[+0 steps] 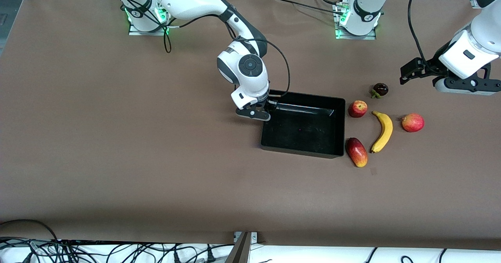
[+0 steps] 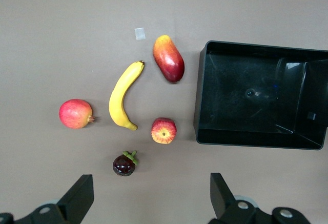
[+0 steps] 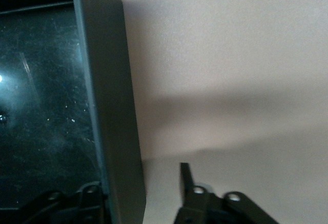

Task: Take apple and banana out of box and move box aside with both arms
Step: 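Grip the tray rim and drag the tray away from the fruits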

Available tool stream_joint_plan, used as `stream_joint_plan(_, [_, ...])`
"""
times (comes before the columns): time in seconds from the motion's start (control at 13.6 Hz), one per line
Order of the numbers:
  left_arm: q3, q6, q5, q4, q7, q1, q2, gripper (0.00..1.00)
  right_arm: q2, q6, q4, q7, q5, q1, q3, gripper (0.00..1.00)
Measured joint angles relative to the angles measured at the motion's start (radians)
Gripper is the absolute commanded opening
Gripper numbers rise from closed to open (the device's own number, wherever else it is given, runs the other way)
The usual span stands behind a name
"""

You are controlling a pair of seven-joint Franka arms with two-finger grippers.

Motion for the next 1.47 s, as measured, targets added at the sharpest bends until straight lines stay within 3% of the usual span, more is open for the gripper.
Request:
stream_joint_plan(0.44, [-0.017, 0.0, 0.0, -0.005, 0.002, 0.044, 0.0, 1.0, -0.005, -0.009, 0.026, -0.07, -0.004, -0.015, -0.035, 0.0])
stream_joint_plan(1.03, [-0.021, 0.0, 0.0, -0.009, 0.001, 0.046, 0.001, 1.0, -0.216, -0.424, 0.018, -0.65, 0.014, -0.362, -0.051, 0.0])
stream_joint_plan(1.18, [-0.026, 0.0, 0.0, -0.011, 0.001, 0.045, 0.002, 1.0, -0.276, -0.424, -0.068, -0.778, 0.017, -0.443, -0.064, 0.0])
stream_joint_plan(1.47, [-0.029, 0.0, 0.0, -0.015, 0.0, 0.045, 0.002, 1.0, -0.414, -0.273, -0.371, -1.018, 0.02, -0.55, -0.146, 0.0])
